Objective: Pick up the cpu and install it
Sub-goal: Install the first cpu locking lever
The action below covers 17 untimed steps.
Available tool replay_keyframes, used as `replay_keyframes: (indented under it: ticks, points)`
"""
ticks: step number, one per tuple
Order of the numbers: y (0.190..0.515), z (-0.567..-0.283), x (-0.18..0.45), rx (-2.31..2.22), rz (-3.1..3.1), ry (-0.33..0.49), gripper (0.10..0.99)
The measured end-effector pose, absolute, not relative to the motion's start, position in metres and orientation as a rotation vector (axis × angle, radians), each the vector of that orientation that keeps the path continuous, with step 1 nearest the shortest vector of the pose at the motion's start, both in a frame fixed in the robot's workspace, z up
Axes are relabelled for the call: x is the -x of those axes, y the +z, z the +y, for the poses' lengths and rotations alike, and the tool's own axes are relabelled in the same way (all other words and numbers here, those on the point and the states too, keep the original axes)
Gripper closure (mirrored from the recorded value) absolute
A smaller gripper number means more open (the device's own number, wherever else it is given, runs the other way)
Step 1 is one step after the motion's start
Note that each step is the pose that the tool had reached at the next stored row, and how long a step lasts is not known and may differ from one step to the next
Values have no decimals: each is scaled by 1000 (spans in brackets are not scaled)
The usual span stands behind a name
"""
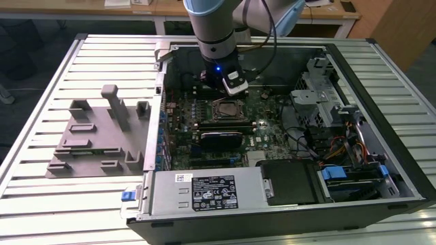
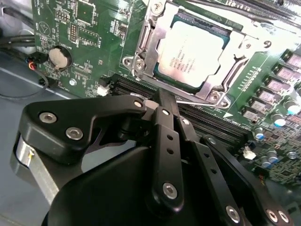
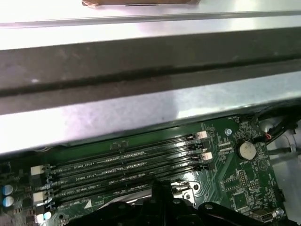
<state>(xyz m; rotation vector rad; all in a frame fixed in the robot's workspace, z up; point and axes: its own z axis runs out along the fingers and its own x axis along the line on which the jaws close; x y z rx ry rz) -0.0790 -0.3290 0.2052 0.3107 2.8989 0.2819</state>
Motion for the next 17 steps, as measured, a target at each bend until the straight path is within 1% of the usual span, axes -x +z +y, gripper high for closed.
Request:
replay_keyframes:
  ticks: [8,17]
  points:
    - [201,-319,80,-353,2892,277,980]
    - [196,-319,81,-438,2872,267,980]
